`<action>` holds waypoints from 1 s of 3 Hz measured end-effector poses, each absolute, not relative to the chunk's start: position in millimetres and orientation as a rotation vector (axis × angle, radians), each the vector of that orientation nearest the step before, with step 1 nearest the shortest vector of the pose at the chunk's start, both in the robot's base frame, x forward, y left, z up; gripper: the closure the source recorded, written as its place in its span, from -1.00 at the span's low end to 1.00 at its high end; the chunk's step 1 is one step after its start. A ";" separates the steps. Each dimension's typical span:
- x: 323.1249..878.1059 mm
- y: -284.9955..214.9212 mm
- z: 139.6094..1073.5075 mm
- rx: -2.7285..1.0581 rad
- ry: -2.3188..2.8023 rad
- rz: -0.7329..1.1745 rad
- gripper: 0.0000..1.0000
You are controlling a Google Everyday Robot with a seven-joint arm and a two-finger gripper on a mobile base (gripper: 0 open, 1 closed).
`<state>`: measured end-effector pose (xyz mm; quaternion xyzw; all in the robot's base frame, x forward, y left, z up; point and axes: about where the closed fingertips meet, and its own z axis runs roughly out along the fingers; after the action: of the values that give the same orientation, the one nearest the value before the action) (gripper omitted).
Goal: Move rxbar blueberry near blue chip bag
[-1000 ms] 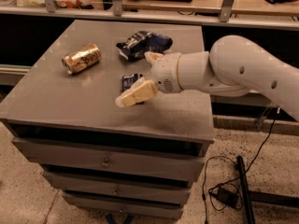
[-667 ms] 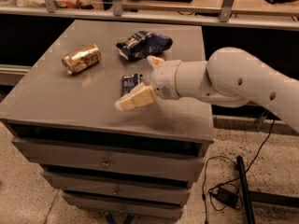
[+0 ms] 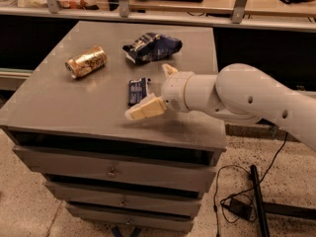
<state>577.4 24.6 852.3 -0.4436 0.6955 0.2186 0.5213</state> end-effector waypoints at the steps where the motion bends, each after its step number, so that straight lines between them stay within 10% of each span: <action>1: 581.0 19.2 845.5 -1.037 1.699 0.517 -1.00; 3: 582.1 22.2 831.8 -1.009 1.732 0.567 -1.00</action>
Offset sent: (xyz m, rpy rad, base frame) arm 0.0079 -0.0120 -0.0246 0.0311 0.0808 -0.0568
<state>582.1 22.2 831.8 -0.4182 0.7178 0.2350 0.5046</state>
